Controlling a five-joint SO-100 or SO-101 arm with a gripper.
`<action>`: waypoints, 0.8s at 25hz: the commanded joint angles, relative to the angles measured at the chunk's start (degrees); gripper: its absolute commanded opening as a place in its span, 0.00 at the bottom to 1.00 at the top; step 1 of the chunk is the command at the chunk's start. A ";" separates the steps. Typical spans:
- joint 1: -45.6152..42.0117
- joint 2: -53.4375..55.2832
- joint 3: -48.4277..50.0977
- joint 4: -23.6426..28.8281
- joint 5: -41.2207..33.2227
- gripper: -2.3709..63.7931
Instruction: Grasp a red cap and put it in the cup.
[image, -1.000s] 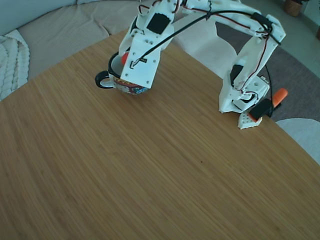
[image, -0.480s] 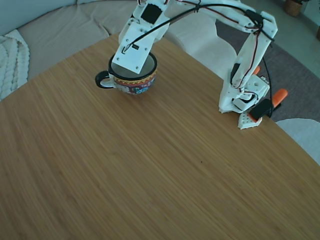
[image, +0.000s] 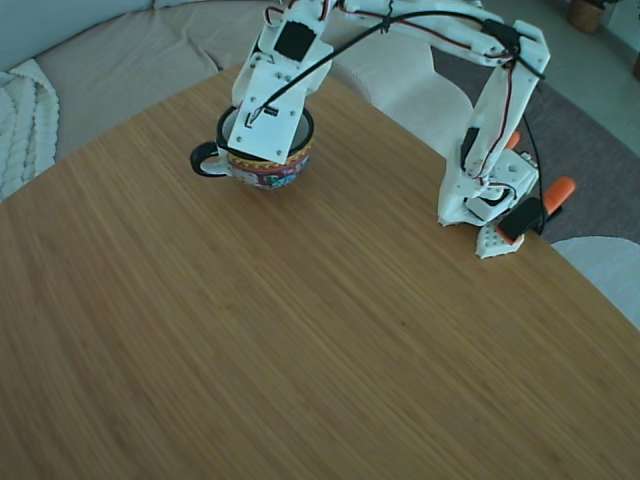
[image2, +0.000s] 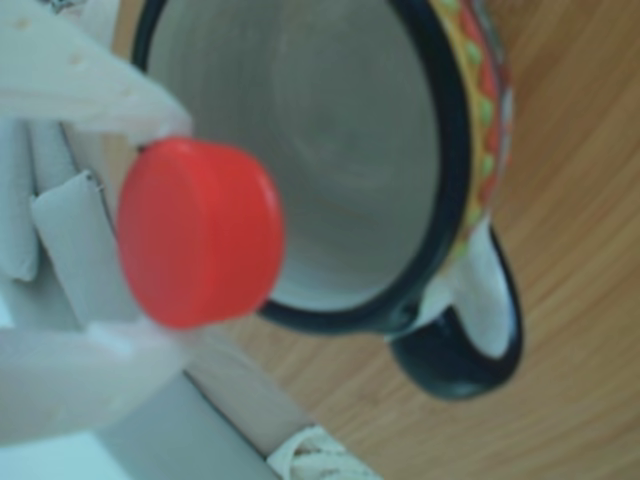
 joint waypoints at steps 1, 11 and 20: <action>0.26 0.53 0.35 0.09 -0.26 0.14; 0.62 0.62 6.15 -0.79 -0.97 0.14; 0.62 0.70 6.06 -0.79 -0.88 0.14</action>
